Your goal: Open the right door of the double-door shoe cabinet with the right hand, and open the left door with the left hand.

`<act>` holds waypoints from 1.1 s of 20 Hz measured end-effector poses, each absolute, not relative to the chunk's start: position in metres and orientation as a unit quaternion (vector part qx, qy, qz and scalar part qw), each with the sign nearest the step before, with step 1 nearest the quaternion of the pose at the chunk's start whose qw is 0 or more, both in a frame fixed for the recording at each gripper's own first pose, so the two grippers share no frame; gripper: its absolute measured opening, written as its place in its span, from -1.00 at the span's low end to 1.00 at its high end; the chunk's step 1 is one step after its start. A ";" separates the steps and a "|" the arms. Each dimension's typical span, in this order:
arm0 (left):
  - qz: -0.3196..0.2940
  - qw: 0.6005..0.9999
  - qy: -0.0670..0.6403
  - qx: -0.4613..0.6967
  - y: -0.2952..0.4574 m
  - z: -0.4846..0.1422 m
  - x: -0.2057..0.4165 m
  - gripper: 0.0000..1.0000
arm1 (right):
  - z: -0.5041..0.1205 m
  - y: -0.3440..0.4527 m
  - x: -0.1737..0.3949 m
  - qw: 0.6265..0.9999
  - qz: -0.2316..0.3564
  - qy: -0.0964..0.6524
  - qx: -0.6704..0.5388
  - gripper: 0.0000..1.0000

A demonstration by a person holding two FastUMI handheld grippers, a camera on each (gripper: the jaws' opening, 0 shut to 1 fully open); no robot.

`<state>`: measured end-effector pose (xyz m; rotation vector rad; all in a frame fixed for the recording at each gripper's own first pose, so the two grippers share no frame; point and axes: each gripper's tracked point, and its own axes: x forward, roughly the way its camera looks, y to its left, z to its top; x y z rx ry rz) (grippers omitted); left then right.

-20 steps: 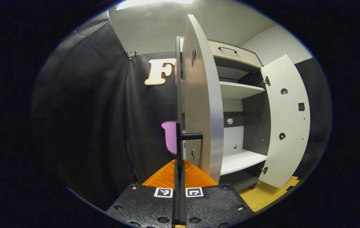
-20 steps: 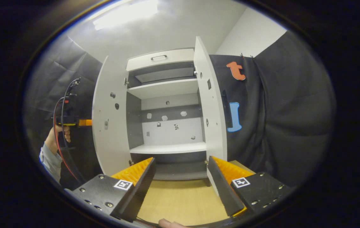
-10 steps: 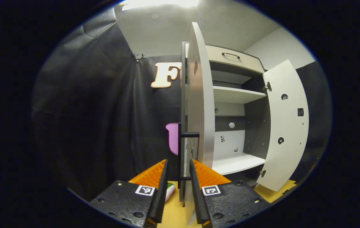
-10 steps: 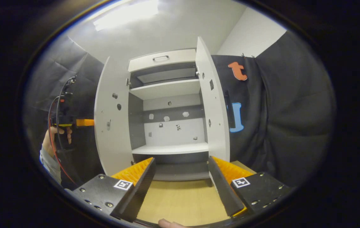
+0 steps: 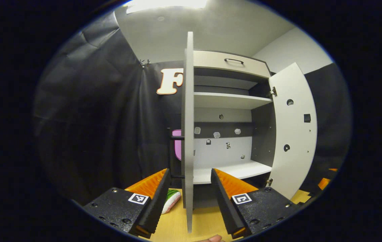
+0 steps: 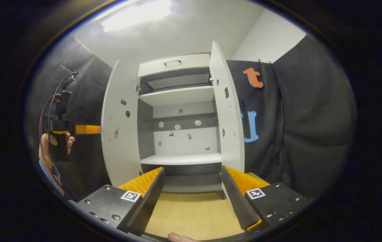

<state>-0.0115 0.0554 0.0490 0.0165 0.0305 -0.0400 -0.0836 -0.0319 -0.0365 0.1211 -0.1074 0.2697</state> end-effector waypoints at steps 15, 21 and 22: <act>-0.058 0.998 0.018 0.020 -0.069 0.000 -0.070 0.92 | -0.027 -0.041 -0.080 0.989 0.120 -0.074 0.050 0.97; -0.045 0.998 0.037 0.009 -0.080 -0.041 -0.088 0.96 | -0.039 -0.051 -0.076 0.989 0.118 -0.059 0.065 0.97; -0.046 0.998 0.040 0.007 -0.081 -0.045 -0.090 0.96 | -0.042 -0.052 -0.076 0.989 0.122 -0.054 0.066 0.97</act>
